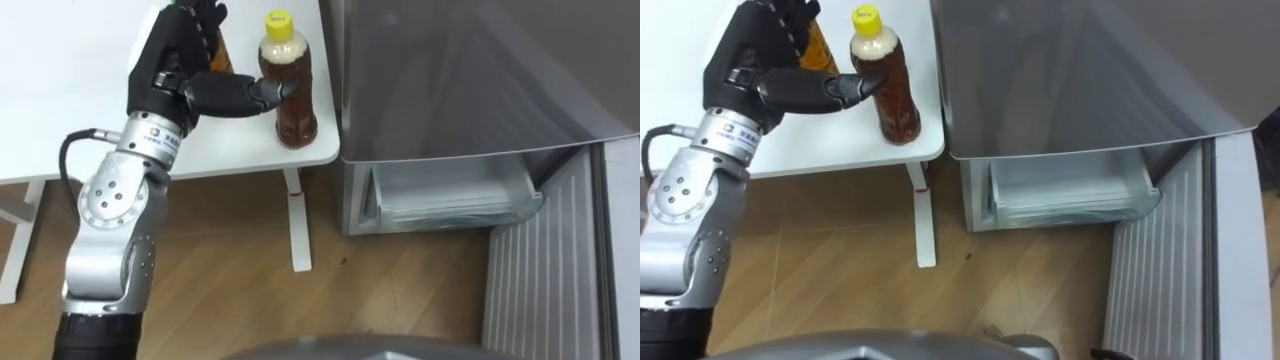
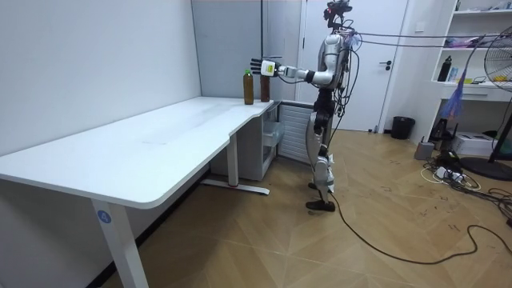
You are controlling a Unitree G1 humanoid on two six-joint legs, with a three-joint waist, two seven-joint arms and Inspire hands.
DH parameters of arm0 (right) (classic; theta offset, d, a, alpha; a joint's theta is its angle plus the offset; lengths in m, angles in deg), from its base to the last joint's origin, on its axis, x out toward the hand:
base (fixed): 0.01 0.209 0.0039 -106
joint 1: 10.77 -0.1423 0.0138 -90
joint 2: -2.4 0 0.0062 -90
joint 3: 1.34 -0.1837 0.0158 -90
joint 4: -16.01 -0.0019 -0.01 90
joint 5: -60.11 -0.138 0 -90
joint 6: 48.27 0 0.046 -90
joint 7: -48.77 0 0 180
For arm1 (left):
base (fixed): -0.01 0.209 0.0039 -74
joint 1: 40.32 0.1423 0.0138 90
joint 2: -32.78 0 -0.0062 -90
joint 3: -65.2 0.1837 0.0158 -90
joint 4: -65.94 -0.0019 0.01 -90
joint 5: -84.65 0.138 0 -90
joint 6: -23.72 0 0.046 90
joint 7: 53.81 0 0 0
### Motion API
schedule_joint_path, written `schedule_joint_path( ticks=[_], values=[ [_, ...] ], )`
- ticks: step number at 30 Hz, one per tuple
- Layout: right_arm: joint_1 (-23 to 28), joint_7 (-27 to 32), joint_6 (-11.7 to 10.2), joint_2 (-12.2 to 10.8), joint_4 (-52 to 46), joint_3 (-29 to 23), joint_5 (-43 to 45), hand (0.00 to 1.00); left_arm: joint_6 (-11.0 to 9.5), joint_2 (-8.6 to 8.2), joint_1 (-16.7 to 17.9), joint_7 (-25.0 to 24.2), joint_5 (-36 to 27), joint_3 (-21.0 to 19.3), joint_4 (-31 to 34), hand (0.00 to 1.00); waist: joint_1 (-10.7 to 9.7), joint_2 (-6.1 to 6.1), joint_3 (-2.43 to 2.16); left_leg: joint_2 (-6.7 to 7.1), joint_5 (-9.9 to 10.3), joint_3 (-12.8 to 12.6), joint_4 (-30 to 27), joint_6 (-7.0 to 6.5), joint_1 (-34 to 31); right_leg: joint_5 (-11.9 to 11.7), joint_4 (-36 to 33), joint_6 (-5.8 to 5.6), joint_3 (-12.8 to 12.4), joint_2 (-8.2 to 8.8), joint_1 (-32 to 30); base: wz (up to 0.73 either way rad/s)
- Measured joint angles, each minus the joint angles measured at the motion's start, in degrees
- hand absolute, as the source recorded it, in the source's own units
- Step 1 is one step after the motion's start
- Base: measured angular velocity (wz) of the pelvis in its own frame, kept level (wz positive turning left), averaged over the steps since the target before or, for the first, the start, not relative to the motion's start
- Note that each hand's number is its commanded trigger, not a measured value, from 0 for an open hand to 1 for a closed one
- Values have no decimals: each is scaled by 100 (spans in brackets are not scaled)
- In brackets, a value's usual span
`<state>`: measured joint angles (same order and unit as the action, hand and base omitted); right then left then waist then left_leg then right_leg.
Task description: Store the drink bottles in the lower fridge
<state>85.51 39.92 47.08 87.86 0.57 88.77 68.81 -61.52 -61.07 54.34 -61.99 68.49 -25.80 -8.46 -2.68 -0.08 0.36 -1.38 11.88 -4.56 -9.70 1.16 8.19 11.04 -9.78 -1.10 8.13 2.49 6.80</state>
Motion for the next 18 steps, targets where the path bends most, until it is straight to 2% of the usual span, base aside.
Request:
schedule_joint_path(
  ticks=[14,17,18],
  values=[
    [14,-13,407,-50,94,252,482,0,25,-15,18,-150,-239,72,-449,0,-15,28,-4,0,0,6,4,0,0,1,-16,-1,-4,-3,10,0],
    [6,-13,457,-52,66,313,508,0,133,-15,18,-151,-244,167,-502,0,-15,29,-5,0,0,5,4,0,-15,1,-16,-1,-5,-3,-2,0],
    [11,-10,473,-52,47,314,514,0,176,-15,18,-152,-277,197,-502,0,-21,30,-18,0,0,2,1,0,-41,1,-19,-1,-4,-3,-30,0]
  ],
)
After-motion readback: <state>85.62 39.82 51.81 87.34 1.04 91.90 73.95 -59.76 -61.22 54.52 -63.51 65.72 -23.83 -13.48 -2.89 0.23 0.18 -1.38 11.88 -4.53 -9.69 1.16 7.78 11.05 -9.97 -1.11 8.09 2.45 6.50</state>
